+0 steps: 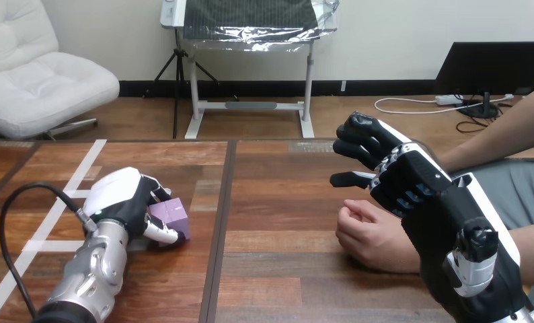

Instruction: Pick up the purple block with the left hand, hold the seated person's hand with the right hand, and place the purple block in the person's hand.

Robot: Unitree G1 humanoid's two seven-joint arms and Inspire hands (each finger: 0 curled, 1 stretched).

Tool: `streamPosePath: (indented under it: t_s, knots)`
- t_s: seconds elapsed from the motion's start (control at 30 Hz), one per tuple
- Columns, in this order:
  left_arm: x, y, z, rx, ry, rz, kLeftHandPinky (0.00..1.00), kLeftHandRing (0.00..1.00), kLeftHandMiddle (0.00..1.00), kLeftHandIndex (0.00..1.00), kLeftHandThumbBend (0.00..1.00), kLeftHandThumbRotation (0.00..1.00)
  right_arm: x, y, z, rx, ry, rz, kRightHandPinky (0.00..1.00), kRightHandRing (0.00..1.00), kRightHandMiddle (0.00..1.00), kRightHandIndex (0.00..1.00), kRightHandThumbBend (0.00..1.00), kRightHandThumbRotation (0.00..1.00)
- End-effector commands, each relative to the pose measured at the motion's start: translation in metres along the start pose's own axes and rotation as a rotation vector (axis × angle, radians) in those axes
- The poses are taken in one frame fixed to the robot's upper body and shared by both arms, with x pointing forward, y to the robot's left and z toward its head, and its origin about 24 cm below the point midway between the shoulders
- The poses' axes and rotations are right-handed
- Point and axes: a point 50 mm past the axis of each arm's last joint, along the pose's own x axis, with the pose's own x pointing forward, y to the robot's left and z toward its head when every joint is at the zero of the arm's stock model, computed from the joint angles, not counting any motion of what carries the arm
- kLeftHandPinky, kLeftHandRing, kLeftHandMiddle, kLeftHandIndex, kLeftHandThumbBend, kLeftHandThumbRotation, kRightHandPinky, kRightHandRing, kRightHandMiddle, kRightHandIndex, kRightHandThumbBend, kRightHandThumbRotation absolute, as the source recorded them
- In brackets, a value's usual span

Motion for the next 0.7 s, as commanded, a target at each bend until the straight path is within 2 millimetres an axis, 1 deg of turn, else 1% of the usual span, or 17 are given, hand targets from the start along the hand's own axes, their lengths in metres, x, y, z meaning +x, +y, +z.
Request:
streamPosePath:
  t_s: [0.0,0.2,0.67]
  knots:
    - [0.005,0.016,0.0083,-0.014,-0.04,0.081,0.52,0.49,0.5,0.52,0.69,0.0,0.011,-0.0009,0.0117,-0.022,-0.088,0.007,0.75,0.88,0.89,0.88,1.0,1.0]
    - [0.0045,0.0155,0.0076,-0.02,-0.037,0.09,0.5,0.48,0.48,0.5,0.69,0.0,0.0113,-0.0011,0.0118,-0.024,-0.087,0.007,0.75,0.88,0.89,0.88,1.0,1.0]
    - [0.0032,0.0154,0.0061,-0.044,-0.03,0.093,0.47,0.46,0.48,0.5,0.69,0.0,0.0131,-0.0023,0.0086,-0.022,-0.083,0.015,0.75,0.89,0.89,0.88,1.0,1.0]
